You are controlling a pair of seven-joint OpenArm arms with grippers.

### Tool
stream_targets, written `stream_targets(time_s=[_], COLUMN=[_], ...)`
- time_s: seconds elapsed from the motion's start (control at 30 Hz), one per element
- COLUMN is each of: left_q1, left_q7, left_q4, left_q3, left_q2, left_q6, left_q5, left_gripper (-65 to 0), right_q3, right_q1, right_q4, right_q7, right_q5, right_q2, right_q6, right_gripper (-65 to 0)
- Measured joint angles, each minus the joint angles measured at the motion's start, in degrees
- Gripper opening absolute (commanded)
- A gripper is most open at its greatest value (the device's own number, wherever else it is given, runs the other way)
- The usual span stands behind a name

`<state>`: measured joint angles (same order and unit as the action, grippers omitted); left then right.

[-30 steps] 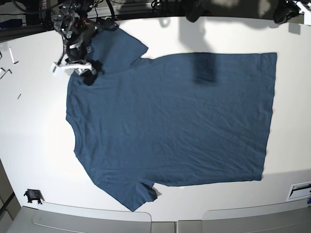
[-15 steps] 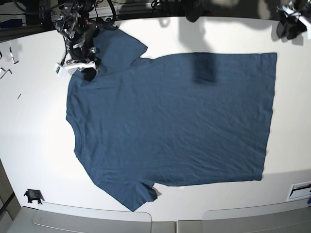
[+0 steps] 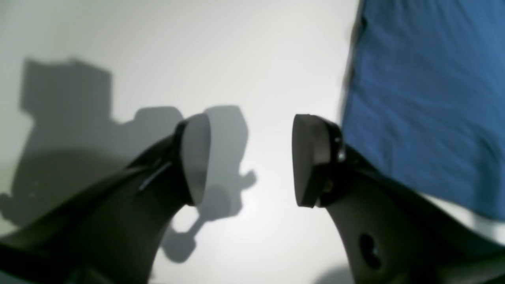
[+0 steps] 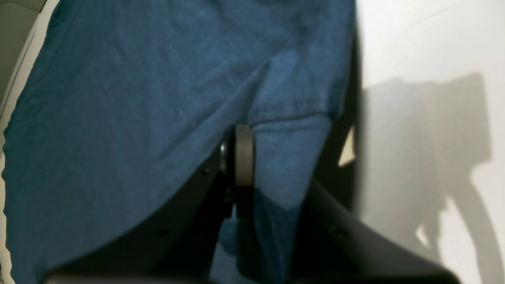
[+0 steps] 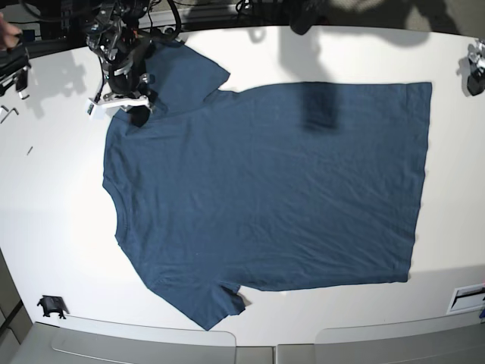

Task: Fold the T-shirt properly
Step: 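Lower the left gripper to the opposite hem corner and pinch it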

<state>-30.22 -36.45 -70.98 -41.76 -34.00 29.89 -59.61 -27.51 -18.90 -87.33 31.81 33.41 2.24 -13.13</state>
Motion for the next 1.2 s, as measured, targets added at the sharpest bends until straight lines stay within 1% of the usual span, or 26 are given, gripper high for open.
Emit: stream_targets(time_s=[0.03,0.1,0.17,0.23,0.27,0.4,0.53,0.67,0.77,0.83,0.97,1.13,1.2], left_q1=[1.2,3.1,4.1,4.2,4.2,5.0,6.4,6.4,6.4,6.4,6.5,6.6,6.6], left_q7=[-0.9,-3.3,-4.8,-4.9,-4.4,-3.0,-2.7,-3.1,-5.7,-6.0,-7.0,-11.5,-11.7], left_q4=[1.9,5.2,7.5,8.8,9.0,8.9,8.5,8.3,8.1,8.0,8.0,6.8,5.6], left_q3=[-0.1,0.0,0.3,2.3,3.7,10.2,14.1,14.8,14.8,14.8,14.8,14.8,14.8], left_q2=[-0.1,0.0,0.2,0.2,0.1,-0.1,1.6,3.8,5.0,5.8,5.9,5.9,5.9], left_q6=[0.2,2.0,2.5,2.6,3.1,3.2,3.9,4.7,5.3,5.3,5.8,5.9,6.7], left_q5=[-1.1,-3.4,-5.4,-6.7,-7.2,-8.0,-9.8,-10.8,-12.2,-12.5,-12.7,-13.2,-10.6], left_gripper=[-34.2,-34.2,-34.2,-34.2,-34.2,-34.2,-34.2,-34.2,-34.3,-34.3,-34.3,-34.3,-34.3], right_q3=[0.0,0.0,0.0,0.0,0.0,0.0,0.0,0.0,0.0,0.0,0.0,0.0,0.0], right_q1=[0.0,0.0,0.0,0.0,0.0,0.0,0.0,0.0,0.0,0.0,0.0,0.0,0.0], right_q4=[0.0,0.0,0.0,0.0,0.0,0.0,0.0,0.0,0.0,0.0,0.0,0.0,0.0], right_q7=[0.0,0.0,0.0,0.0,0.0,0.0,-0.1,0.0,0.0,0.0,0.0,0.0,0.0], right_q5=[0.0,0.0,0.0,0.0,0.0,0.0,0.0,0.0,0.0,0.0,0.0,0.0,0.0], right_q2=[0.0,0.0,0.0,0.0,0.0,0.0,-0.2,-0.2,-0.2,-0.2,-0.2,-0.2,-0.2], right_q6=[0.0,0.0,0.0,0.0,0.0,0.0,0.0,0.0,0.0,0.0,0.0,0.0,0.0], right_gripper=[-65.0,-65.0,-65.0,-65.0,-65.0,-65.0,-65.0,-65.0,-65.0,-65.0,-65.0,-65.0,-65.0])
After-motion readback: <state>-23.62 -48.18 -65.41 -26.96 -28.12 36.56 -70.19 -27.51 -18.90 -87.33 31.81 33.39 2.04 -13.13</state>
